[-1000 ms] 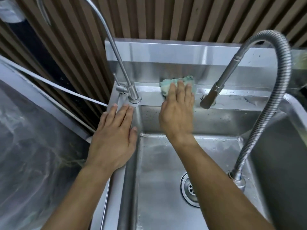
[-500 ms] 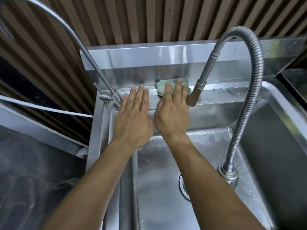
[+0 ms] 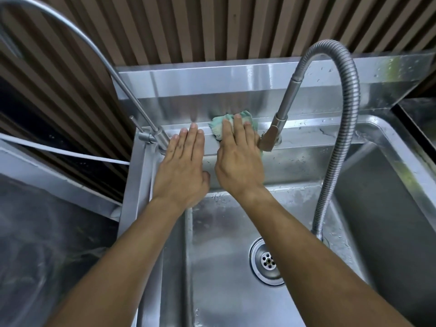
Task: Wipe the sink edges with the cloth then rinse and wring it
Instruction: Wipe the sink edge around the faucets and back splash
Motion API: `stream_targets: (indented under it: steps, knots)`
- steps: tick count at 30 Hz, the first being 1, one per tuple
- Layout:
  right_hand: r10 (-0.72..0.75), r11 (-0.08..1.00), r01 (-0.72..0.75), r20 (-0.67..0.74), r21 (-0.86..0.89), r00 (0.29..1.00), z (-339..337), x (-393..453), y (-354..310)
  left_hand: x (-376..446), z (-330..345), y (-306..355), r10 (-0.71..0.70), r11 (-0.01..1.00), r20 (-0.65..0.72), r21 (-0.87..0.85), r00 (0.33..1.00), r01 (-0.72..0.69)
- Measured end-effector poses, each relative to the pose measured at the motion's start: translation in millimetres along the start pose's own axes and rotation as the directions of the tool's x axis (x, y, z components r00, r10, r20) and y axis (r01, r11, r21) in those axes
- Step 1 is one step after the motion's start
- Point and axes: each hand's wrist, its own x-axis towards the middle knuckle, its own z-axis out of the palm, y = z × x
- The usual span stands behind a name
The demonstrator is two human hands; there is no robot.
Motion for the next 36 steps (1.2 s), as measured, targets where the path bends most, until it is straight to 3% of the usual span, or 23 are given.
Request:
stream_targets:
  steps: [11, 16, 21, 28, 36]
  knots:
    - [0.105, 0.992, -0.113, -0.114, -0.062, 0.988, 9.8, -1.5, -5.6, 0.6, 0.7, -0.7, 0.008, 0.999, -0.026, -0.033, 1.0, -0.009]
    - [-0.158, 0.987, 0.157, -0.065, -0.016, 0.985, 10.2, -13.1, -2.6, 0.2, 2.4, 0.0, -0.006, 1.0, -0.043, -0.025, 0.999, 0.005]
    - [0.085, 0.996, -0.09, -0.157, -0.022, 0.984, 12.2, 2.6, 2.0, -0.5, 0.5, -2.3, 0.009, 1.0, -0.003, -0.03, 1.0, -0.009]
    - [0.028, 0.996, -0.045, -0.228, -0.072, 0.973, 15.2, 7.4, 6.7, -0.5, 1.0, 0.2, 0.004, 0.999, -0.041, -0.047, 0.999, -0.006]
    - [-0.098, 0.985, 0.05, -0.294, -0.167, 0.951, 18.8, 13.6, 9.4, -2.4, -8.6, 3.8, -0.019, 0.999, 0.047, -0.026, 0.999, 0.02]
